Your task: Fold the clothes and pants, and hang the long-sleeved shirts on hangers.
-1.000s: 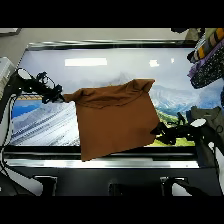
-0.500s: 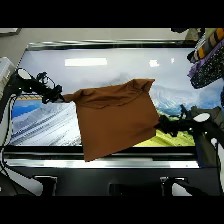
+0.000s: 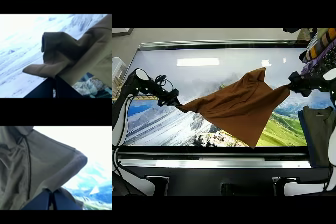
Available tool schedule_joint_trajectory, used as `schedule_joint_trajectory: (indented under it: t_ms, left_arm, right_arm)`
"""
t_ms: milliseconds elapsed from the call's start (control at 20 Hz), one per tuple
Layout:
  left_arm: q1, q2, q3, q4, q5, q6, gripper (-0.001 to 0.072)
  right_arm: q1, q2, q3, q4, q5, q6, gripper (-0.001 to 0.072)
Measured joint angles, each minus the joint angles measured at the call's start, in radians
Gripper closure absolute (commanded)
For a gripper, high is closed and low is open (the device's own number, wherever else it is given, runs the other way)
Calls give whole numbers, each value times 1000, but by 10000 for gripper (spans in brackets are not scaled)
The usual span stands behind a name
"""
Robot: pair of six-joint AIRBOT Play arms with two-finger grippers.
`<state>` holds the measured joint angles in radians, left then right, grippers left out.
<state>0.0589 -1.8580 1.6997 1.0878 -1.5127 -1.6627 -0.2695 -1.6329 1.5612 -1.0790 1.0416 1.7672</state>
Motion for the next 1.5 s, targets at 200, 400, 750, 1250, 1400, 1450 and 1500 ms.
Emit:
schedule_joint_trajectory:
  t_ms: [200,400,750,1250,1400,1450,1500]
  left_arm:
    - [-11,-3,0,0,-4,2,694]
    - [-6,-2,0,0,-11,4,694]
    - [-5,-2,0,0,-16,14,694]
    - [-5,-2,0,0,-18,18,694]
    - [-5,-2,0,0,-18,25,694]
    - [-5,-2,0,0,-18,29,694]
    - [-5,-2,0,0,-18,31,694]
  right_arm:
    - [-16,-66,66,61,58,-4,364]
    - [-116,-10,47,88,269,-102,285]
    - [-164,333,-546,195,296,-223,218]
    - [114,549,-1122,318,-2,-261,238]
    - [175,556,-1143,333,-57,-230,239]
    - [191,557,-1146,336,-72,-222,239]
    - [208,557,-1149,340,-87,-211,240]
